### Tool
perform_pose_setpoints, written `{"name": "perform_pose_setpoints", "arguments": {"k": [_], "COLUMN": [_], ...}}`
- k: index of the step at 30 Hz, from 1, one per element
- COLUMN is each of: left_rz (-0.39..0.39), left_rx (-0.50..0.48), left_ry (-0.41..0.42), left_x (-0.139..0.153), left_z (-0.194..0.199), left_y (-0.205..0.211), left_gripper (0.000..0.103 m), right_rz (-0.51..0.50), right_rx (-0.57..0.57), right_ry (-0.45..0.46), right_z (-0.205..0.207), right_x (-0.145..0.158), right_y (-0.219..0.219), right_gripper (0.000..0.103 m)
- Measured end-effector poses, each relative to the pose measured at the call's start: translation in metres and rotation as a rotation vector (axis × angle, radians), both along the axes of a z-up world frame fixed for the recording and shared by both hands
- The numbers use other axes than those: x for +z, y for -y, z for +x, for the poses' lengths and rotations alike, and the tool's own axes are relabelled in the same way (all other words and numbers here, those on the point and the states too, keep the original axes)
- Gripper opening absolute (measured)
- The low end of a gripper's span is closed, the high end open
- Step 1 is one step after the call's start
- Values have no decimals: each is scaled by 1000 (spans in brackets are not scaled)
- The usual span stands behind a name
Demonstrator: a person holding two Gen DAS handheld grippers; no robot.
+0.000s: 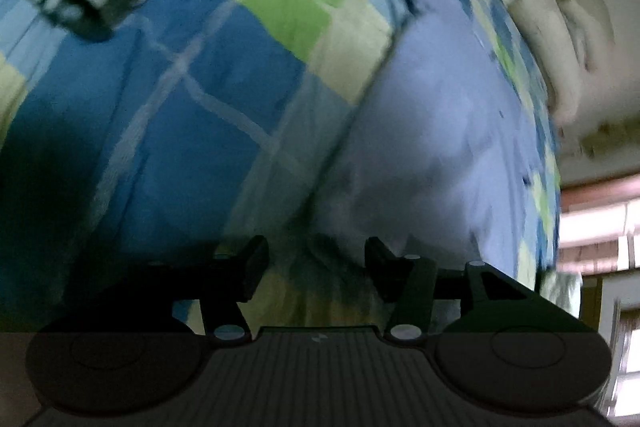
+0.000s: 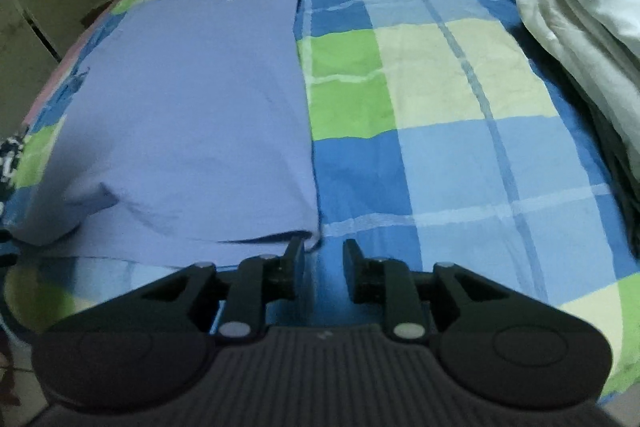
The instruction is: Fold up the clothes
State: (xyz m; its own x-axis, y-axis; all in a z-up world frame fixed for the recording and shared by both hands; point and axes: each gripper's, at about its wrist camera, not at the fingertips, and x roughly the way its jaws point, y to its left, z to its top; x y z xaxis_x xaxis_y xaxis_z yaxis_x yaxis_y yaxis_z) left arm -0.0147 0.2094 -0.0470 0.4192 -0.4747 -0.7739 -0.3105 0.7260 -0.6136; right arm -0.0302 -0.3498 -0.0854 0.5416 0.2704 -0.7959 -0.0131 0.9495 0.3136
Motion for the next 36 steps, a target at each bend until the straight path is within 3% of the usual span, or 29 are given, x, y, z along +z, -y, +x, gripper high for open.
{"name": "perform_pose_setpoints", "arguments": {"k": [3, 7, 9, 13, 17, 18, 19, 26, 32, 36], "left_rz": [-73, -218, -255, -300, -302, -294, -287, -308, -333, -351], "left_rx": [-31, 22, 52, 127, 217, 232, 245, 288, 282, 327], "left_ry": [19, 22, 16, 6, 24, 29, 32, 75, 36, 34], "left_x": [4, -15, -26, -51, -59, -59, -56, -24, -32, -37], "left_z": [-4, 0, 2, 7, 11, 12, 13, 0, 0, -1], "left_y": [10, 21, 25, 32, 29, 28, 26, 0, -8, -12], "left_gripper": [67, 69, 70, 60, 23, 8, 3, 1, 2, 3], "right_rz": [137, 364, 450, 602, 652, 656, 660, 688, 739, 771], "right_rx": [-4, -15, -24, -71, -82, -81, -82, -139, -219, -267], "right_ry": [-6, -21, -35, -80, -105, -108, -111, -133, -145, -151], "right_z": [4, 16, 24, 34, 38, 39, 41, 42, 33, 34], "right_x": [1, -5, -13, -30, -38, -40, -41, -43, -53, -57], "right_y": [-12, -33, -43, -57, -71, -74, -76, -73, -65, -64], "right_gripper": [29, 33, 33, 38, 40, 40, 41, 46, 49, 52]}}
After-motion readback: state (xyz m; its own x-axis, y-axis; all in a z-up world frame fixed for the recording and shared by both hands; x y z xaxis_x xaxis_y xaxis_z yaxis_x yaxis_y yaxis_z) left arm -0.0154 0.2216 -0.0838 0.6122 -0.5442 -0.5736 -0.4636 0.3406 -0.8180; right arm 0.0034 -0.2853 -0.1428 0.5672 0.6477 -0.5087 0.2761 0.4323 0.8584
